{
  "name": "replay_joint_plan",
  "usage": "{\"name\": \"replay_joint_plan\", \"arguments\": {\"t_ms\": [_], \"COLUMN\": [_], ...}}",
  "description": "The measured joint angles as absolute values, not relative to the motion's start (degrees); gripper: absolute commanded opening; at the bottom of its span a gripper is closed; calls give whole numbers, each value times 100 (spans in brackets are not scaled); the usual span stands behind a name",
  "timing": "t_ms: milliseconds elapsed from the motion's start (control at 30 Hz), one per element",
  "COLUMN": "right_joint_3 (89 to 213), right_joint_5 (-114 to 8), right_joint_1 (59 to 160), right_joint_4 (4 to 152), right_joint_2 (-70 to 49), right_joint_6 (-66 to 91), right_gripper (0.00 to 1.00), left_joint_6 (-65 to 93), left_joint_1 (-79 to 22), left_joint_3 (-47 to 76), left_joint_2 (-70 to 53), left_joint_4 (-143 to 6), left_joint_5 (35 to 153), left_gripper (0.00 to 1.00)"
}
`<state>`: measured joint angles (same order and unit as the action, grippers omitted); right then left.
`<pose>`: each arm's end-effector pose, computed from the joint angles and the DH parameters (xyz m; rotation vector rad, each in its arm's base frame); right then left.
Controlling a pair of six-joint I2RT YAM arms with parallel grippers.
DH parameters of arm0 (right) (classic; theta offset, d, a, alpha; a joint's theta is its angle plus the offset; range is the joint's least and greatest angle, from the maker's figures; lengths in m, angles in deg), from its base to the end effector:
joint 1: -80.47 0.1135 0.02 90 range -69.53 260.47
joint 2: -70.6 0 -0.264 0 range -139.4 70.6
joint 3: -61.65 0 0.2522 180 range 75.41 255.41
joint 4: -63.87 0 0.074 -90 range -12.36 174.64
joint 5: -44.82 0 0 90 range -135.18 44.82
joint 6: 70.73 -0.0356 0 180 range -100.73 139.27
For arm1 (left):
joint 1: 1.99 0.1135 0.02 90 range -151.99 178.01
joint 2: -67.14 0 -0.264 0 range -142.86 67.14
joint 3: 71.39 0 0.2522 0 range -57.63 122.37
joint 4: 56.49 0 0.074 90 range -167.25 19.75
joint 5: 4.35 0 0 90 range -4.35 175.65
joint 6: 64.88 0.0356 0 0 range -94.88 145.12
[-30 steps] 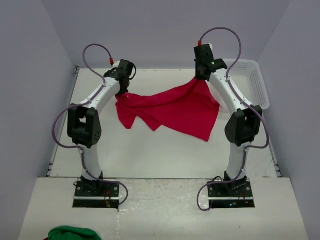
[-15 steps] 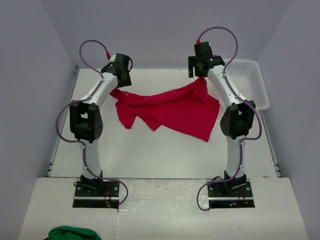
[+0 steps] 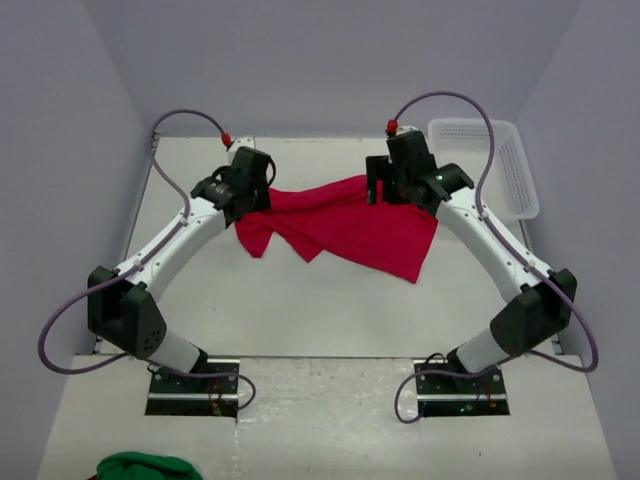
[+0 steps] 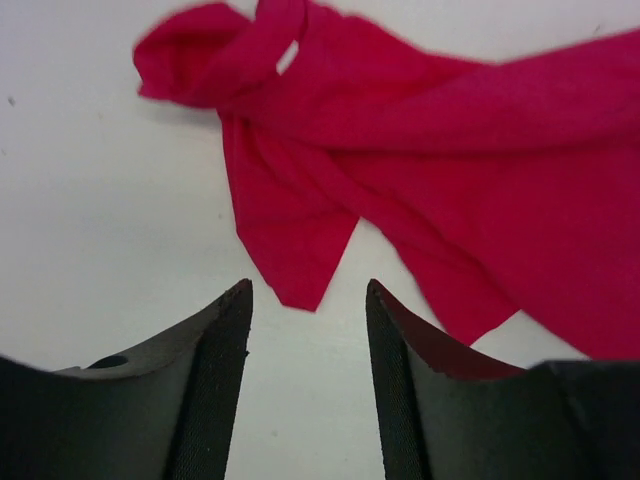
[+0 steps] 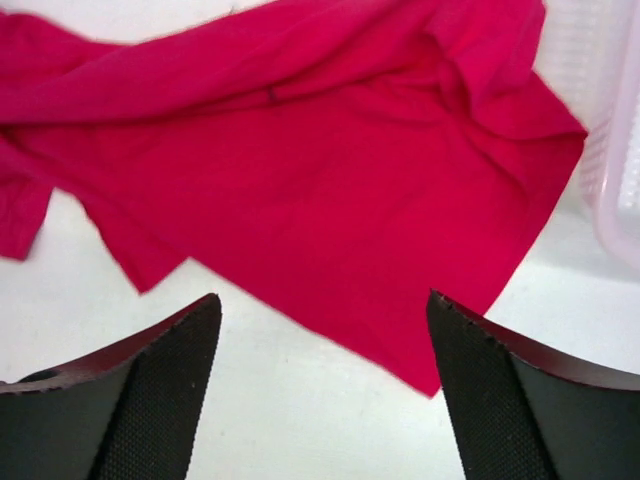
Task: Fold and stack the t-shirts
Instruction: Flatten out the tshirt
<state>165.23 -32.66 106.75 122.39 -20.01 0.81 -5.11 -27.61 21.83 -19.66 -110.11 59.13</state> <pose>0.3125 0.1457 0.3565 -0.0550 2.3447 0.1267 0.3024 -0.1274 0.3276 -0.3018 2.2676 0.0562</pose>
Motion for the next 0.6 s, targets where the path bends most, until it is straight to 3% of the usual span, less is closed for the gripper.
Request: {"name": "replay_joint_plan", "arguments": {"t_ms": [33, 67, 167, 367, 533, 600], "right_joint_3": [16276, 15987, 15200, 13966, 13574, 13498], "right_joint_5": [-3295, -3293, -3210, -3142, -3157, -3161], "right_joint_1": [10771, 10833, 10798, 10653, 10643, 10619], "right_joint_4": [12175, 12136, 12042, 11990, 11935, 11909], "right_joint_2": [-1776, -1551, -1186, -1212, -1472, -1572], "right_joint_6": [35, -11, -118, -273, -365, -371], "right_gripper": [80, 78, 76, 86, 86, 82], "left_joint_6": [-551, -581, -673, -837, -841, -850], "left_joint_1": [-2840, -2873, -2868, -2847, -2584, -2348], "left_joint_3": [1960, 1751, 1209, 769, 771, 771], "left_joint_2": [-1964, -2016, -2215, -2410, -2414, -2414], "left_joint_4": [-10987, -10989, -10985, -10888, -10639, -10537], "left_joint_5": [6005, 6081, 6269, 6621, 6945, 7174], "left_gripper": [42, 42, 43, 49, 51, 50]}}
